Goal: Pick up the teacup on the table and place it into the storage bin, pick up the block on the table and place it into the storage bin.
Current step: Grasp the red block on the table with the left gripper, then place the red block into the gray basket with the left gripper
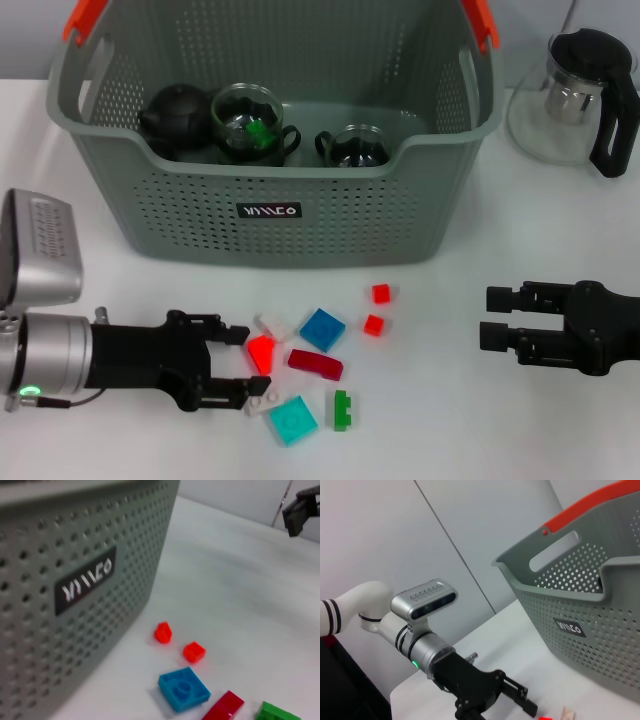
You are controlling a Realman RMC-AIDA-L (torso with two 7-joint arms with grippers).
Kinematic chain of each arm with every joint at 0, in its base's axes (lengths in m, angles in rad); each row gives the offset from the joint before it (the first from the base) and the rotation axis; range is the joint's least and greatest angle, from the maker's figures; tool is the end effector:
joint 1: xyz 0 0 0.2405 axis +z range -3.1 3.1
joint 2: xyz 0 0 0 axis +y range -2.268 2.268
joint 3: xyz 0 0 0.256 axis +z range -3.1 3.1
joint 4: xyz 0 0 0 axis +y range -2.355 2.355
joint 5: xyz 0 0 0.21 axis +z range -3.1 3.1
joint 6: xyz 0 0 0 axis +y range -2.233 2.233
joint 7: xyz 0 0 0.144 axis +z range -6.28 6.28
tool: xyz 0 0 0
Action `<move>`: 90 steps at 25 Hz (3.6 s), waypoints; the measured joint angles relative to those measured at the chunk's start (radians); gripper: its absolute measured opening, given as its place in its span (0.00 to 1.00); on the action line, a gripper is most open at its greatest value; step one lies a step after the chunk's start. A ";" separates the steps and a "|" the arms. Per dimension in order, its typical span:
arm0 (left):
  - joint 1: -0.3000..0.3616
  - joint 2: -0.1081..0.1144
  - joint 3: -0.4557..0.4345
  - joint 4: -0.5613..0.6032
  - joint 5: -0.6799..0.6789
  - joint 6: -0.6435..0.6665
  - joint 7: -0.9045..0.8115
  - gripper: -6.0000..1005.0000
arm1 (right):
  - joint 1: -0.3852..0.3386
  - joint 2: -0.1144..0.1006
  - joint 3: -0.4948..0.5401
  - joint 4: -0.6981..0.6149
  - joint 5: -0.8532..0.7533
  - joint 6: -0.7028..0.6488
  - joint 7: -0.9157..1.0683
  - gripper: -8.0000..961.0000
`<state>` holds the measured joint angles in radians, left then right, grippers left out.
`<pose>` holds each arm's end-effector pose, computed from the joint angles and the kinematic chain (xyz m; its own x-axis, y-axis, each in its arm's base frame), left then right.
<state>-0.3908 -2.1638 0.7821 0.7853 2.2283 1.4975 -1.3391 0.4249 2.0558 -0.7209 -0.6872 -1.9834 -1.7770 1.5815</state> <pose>-0.3005 0.2826 -0.0356 0.8852 0.3882 0.2564 0.4339 -0.8877 -0.1539 0.2749 0.2821 0.0110 0.6656 -0.5484 -0.5061 -0.5745 -0.8094 0.1215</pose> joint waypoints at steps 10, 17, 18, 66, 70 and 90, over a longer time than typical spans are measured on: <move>-0.004 -0.008 -0.001 -0.046 -0.049 -0.053 0.129 0.72 | 0.003 0.001 0.000 0.000 0.000 0.001 0.000 0.73; -0.021 -0.010 0.000 -0.102 -0.050 -0.109 0.193 0.72 | 0.003 0.001 0.000 0.000 0.000 0.003 0.000 0.73; -0.021 -0.010 0.000 -0.105 -0.050 -0.111 0.201 0.72 | 0.003 0.001 0.000 0.000 0.000 0.003 0.000 0.73; -0.127 0.100 -0.079 -0.049 -0.039 0.433 -0.070 0.41 | 0.009 -0.001 -0.001 0.000 0.001 -0.006 0.000 0.73; -0.181 0.104 -0.099 -0.070 -0.115 0.494 -0.104 0.41 | 0.010 -0.001 -0.002 0.000 0.001 -0.009 0.000 0.73; -0.365 0.163 0.036 0.229 -0.194 -0.080 -0.722 0.41 | 0.009 -0.001 0.004 0.000 0.005 -0.008 -0.004 0.73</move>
<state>-0.7556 -2.0008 0.8186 1.0141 2.0345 1.4171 -2.0610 0.4341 2.0552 -0.7171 -0.6872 -1.9783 -1.7851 1.5777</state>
